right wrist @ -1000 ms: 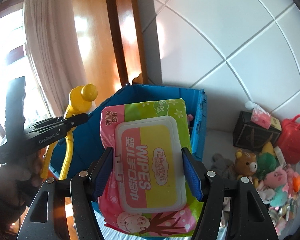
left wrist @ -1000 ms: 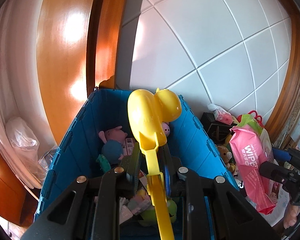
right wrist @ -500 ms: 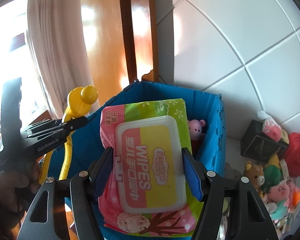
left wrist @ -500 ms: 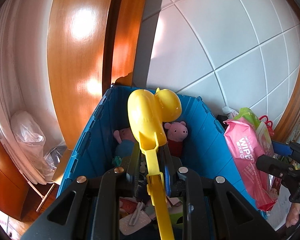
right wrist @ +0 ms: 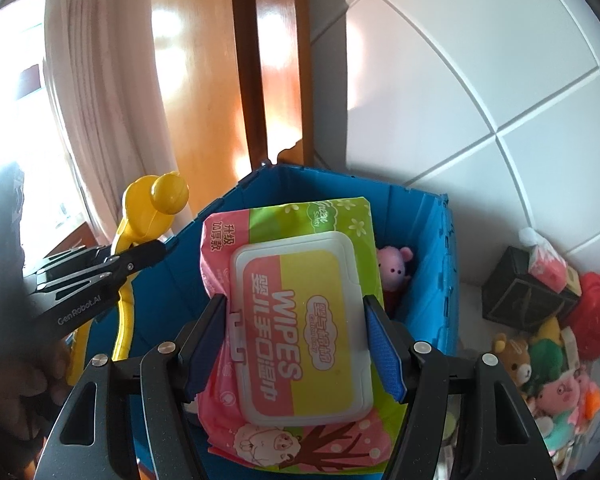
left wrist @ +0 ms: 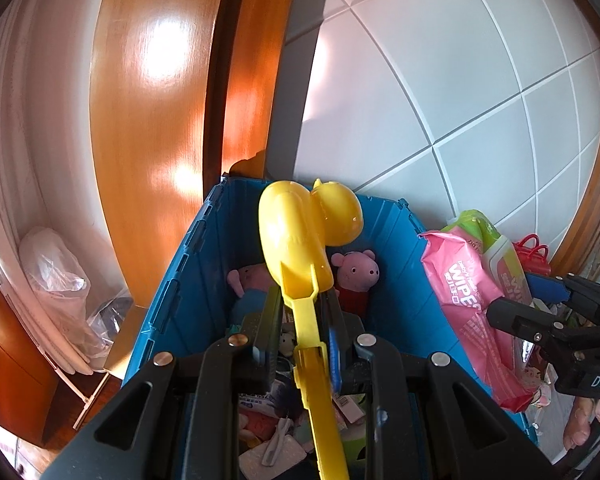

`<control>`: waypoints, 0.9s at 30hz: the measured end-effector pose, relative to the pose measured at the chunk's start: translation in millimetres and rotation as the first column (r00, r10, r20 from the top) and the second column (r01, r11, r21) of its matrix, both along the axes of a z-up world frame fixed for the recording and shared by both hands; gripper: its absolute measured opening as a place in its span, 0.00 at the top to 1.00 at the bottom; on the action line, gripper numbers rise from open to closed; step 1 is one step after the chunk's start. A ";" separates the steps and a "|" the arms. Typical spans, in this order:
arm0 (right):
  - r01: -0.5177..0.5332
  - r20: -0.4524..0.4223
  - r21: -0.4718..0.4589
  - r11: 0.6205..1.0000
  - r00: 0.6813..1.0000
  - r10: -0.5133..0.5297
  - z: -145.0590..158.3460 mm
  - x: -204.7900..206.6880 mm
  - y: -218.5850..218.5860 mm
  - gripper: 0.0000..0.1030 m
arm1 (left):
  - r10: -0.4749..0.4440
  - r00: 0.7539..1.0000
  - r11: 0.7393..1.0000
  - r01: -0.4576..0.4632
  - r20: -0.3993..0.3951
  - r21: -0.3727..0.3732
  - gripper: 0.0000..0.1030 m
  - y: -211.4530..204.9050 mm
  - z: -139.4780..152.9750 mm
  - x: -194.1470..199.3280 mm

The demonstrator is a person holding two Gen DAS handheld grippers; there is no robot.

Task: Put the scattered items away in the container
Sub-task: 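Carry the yellow toy and wipes pack over the blue crate opening, then open both tools to drop the yellow toy and wipes pack into the crate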

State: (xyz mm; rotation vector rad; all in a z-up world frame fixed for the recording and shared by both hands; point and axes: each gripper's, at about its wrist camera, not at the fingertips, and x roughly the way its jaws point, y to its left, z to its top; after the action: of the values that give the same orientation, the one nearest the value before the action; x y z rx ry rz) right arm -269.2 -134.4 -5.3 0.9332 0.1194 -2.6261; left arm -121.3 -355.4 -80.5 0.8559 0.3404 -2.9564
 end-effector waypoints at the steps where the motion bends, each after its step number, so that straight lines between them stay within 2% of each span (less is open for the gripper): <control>1: -0.005 -0.009 -0.002 1.000 1.000 0.005 1.3 -0.5 -0.5 0.34 | 0.016 1.000 1.000 -0.016 -0.005 0.004 0.74 -1.9 1.0 0.2; 2: -0.006 -0.026 -0.004 1.000 1.000 0.006 3.0 -0.1 -0.4 0.28 | 0.027 1.000 1.000 -0.027 -0.003 0.003 0.37 -3.6 1.1 -0.6; 3: 0.007 -0.054 -0.001 1.000 0.999 -0.007 5.9 1.6 0.6 0.21 | 0.035 0.999 0.999 -0.035 -0.009 0.007 0.12 -5.3 1.3 -0.2; 4: 0.020 -0.077 -0.001 1.000 0.997 -0.020 8.6 3.6 2.6 0.01 | 0.039 0.999 0.999 -0.039 -0.025 0.014 0.00 -6.5 2.4 1.9; 6: 0.028 -0.103 -0.016 0.999 0.994 -0.029 14.5 7.5 6.6 0.01 | 0.025 0.999 1.000 -0.025 -0.031 0.016 0.00 -6.2 4.0 3.1; 12: 0.059 -0.103 -0.037 0.998 0.993 -0.062 17.9 20.8 24.1 0.01 | 0.027 0.999 0.999 -0.026 -0.018 0.032 0.00 -7.4 0.8 4.3; 17: 0.087 -0.098 -0.056 0.995 0.991 -0.092 13.5 52.7 50.9 0.01 | 0.013 1.000 0.999 -0.013 -0.007 0.039 0.00 4.1 -2.0 10.0; 23: 0.126 -0.092 -0.086 0.988 0.987 -0.134 -7.4 106.1 97.9 0.00 | -0.051 0.999 0.998 0.051 0.003 0.031 0.00 36.3 -2.3 16.9; 27: 0.181 -0.043 -0.075 0.981 0.982 -0.185 -24.7 127.2 128.3 0.00 | -0.101 0.994 0.995 0.101 0.028 0.014 0.00 69.5 -4.3 19.3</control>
State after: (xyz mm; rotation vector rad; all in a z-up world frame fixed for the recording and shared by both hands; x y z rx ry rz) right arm -142.0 -6.1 -30.0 0.8943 -0.0505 -2.8023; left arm -102.0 -285.9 -84.8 0.9431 0.3247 -3.0341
